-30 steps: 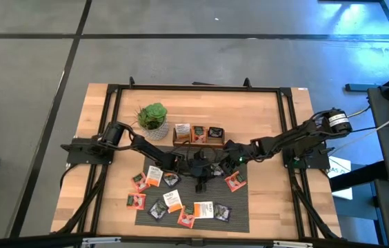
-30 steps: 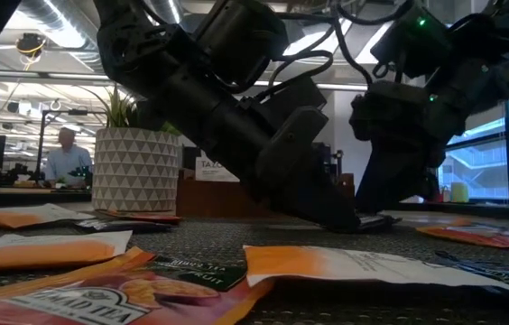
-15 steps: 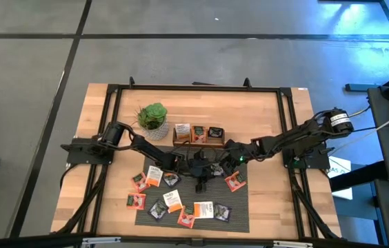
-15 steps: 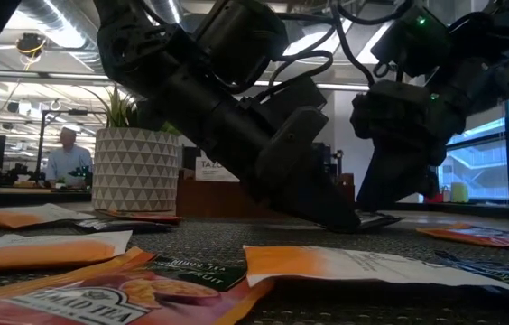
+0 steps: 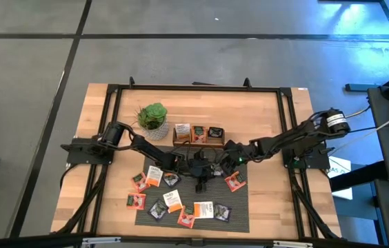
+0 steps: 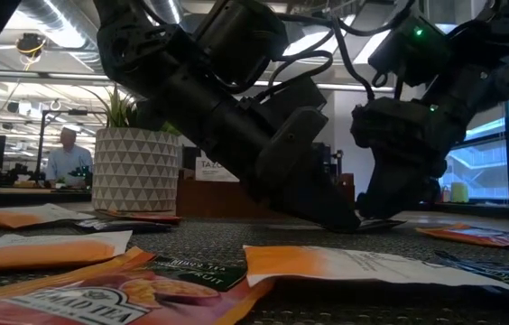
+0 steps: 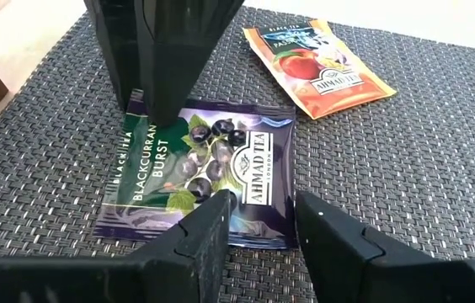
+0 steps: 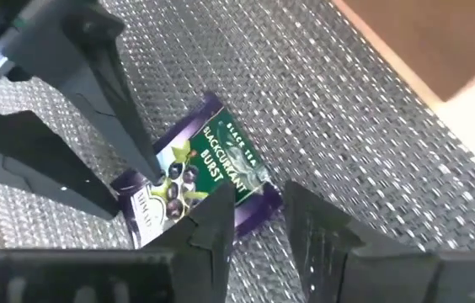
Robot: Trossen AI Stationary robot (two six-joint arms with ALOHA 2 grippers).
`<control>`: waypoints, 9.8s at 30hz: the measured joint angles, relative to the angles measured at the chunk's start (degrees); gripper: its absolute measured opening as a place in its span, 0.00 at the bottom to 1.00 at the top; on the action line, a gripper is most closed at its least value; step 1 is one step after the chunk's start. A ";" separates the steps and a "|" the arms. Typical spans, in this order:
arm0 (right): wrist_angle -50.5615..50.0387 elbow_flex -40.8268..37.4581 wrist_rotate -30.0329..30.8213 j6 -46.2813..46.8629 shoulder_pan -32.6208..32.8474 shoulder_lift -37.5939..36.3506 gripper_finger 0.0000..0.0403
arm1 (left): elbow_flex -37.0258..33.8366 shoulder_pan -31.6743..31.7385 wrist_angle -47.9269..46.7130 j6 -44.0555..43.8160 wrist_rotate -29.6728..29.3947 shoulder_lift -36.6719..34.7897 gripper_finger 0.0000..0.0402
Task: Pick & Place Tea
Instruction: Put the blue tea bag into the right section of the wooden organizer, then put the orange tea bag into the middle section of the wooden organizer
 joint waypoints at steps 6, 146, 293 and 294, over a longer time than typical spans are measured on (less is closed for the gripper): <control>0.71 -0.02 -0.26 0.00 -0.02 0.11 0.27 | 0.00 0.00 0.11 0.00 -0.02 0.00 0.34; -3.62 -1.20 2.04 -18.69 6.03 -18.44 0.20 | 1.14 -7.50 -0.27 6.07 3.44 -11.07 0.34; -44.80 35.52 11.96 -34.90 -1.95 -9.40 0.01 | -8.41 -12.06 -17.80 -6.77 -0.49 -36.92 0.34; -45.79 37.04 11.60 -36.70 -3.41 -7.76 0.01 | -8.41 -12.42 -20.19 -7.43 0.28 -38.20 0.34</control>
